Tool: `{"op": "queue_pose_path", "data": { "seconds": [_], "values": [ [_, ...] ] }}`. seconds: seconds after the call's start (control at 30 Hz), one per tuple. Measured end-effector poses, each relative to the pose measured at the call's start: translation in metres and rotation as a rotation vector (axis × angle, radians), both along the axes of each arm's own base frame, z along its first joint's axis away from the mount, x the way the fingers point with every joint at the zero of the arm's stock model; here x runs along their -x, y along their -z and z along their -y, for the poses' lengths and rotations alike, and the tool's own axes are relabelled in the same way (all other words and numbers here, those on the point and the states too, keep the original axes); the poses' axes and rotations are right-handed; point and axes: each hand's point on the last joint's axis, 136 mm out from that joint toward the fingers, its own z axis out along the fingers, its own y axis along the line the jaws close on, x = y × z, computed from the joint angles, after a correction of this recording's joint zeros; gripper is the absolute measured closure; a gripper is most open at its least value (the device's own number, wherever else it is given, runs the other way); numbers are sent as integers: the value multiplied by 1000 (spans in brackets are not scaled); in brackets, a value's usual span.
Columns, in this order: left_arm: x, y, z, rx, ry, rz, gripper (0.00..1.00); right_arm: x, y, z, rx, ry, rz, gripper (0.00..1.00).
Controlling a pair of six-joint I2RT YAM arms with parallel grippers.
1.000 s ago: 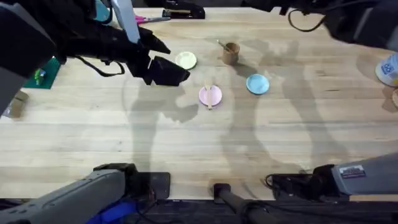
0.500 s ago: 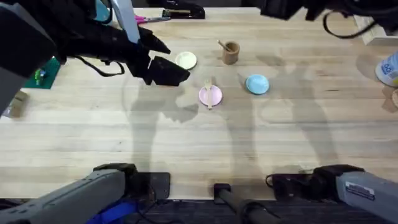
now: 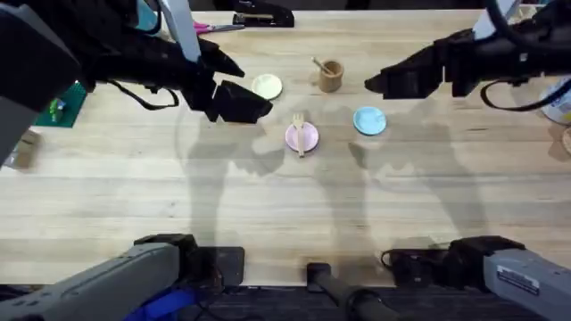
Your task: Pick up a utensil and set it on the pink plate, then put the other utensil in the container.
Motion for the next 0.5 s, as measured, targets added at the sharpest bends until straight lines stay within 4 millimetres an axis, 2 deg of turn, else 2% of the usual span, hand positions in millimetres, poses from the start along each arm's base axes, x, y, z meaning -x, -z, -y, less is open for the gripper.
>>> {"op": "queue_pose_path", "data": {
  "seconds": [0.17,0.33,0.5],
  "values": [
    [0,0,0,0,0,0,6,5,5,2,10,4,-33,6],
    [0,0,0,0,0,0,6,13,21,15,91,53,-101,6],
    [0,0,0,0,0,0,6,10,26,25,143,93,-100,6]
  ]
}}
